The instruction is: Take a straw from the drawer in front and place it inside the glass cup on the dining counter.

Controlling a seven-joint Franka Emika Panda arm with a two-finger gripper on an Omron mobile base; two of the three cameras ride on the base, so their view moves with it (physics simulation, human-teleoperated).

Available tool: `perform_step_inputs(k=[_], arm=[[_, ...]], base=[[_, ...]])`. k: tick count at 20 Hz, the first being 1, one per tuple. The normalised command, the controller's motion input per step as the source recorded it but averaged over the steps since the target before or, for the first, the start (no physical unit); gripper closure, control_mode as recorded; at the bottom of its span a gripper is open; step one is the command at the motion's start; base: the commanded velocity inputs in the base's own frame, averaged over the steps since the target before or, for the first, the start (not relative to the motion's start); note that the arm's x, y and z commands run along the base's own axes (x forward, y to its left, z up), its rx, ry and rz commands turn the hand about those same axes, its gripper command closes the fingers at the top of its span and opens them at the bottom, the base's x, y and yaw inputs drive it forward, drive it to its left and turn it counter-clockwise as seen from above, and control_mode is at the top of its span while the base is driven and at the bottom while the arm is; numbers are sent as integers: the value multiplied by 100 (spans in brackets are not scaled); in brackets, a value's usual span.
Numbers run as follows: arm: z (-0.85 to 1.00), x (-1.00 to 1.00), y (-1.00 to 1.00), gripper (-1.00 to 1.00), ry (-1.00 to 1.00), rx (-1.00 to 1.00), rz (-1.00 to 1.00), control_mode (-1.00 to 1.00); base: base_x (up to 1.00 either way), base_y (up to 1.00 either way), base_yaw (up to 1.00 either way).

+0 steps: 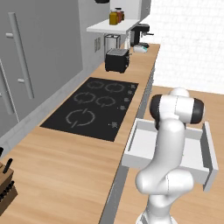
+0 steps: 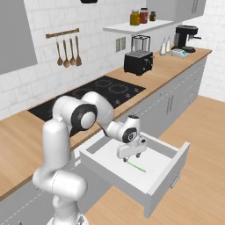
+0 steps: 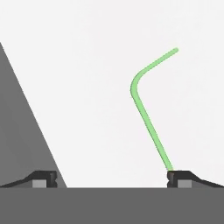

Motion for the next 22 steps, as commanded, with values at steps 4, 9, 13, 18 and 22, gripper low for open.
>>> perform_step_inputs(k=[4,9,13,18,22], arm=[[-25,25,0,-100,0,0,0,-100],[-23,23,0,-100,0,0,0,-100],[-23,18,0,-100,0,0,0,-100],[-23,11,0,-100,-1,0,0,-100],[-21,0,0,-100,-3,0,0,-100]], base=[[0,0,0],[0,0,0],[0,0,0],[0,0,0],[0,0,0]])
